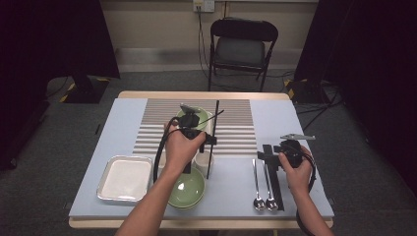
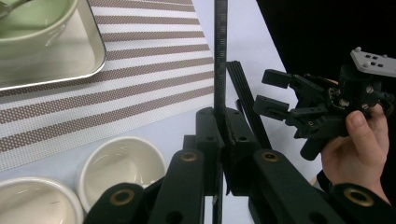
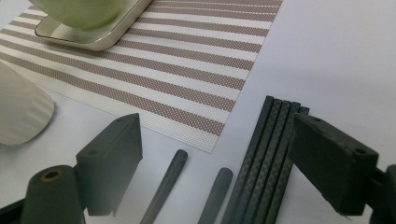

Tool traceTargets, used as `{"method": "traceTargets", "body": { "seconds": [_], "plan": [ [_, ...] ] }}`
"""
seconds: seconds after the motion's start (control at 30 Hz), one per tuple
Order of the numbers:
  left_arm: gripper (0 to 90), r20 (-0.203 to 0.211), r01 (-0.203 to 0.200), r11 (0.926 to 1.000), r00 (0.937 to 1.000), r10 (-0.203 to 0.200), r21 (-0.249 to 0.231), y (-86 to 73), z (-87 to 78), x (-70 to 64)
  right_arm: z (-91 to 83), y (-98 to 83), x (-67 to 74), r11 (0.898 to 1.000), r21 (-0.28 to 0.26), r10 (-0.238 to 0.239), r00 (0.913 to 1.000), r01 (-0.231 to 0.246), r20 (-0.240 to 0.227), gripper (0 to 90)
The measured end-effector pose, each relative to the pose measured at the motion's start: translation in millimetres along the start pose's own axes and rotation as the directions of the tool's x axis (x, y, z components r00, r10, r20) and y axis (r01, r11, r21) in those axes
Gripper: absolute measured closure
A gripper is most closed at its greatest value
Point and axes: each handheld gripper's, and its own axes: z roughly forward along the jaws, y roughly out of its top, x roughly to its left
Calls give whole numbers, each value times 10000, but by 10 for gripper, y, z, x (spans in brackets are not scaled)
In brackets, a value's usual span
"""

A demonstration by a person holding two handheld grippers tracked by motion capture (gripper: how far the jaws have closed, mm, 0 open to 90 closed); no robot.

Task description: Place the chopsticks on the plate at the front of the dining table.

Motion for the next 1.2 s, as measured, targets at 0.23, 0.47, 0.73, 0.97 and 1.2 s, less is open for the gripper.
{"method": "traceTargets", "body": {
  "seconds": [0.23, 0.47, 0.73, 0.97, 1.2],
  "plan": [
    [863, 20, 55, 10000, 10000, -55, -72, 30, -78, 46, 10, -42, -32, 9998, 169, -90, 9998, 87, 191, 168],
    [862, -140, 41, 9999, 9999, -43, -117, 39, -123, 94, 44, -81, -59, 9995, 310, -104, 9996, 96, 268, 167],
    [863, -330, 4, 9998, 9995, -9, -176, 50, -181, 155, 60, -102, -76, 9992, 373, -176, 9992, 163, 351, 167],
    [863, -535, 107, 9996, 9985, -121, -261, 62, -235, 210, 71, -114, -85, 9989, 414, -240, 9987, 222, 443, 167],
    [863, -575, 184, 9994, 9981, -200, -292, 70, -283, 251, 81, -136, -114, 9985, 497, -239, 9987, 216, 458, 167]
  ]
}}
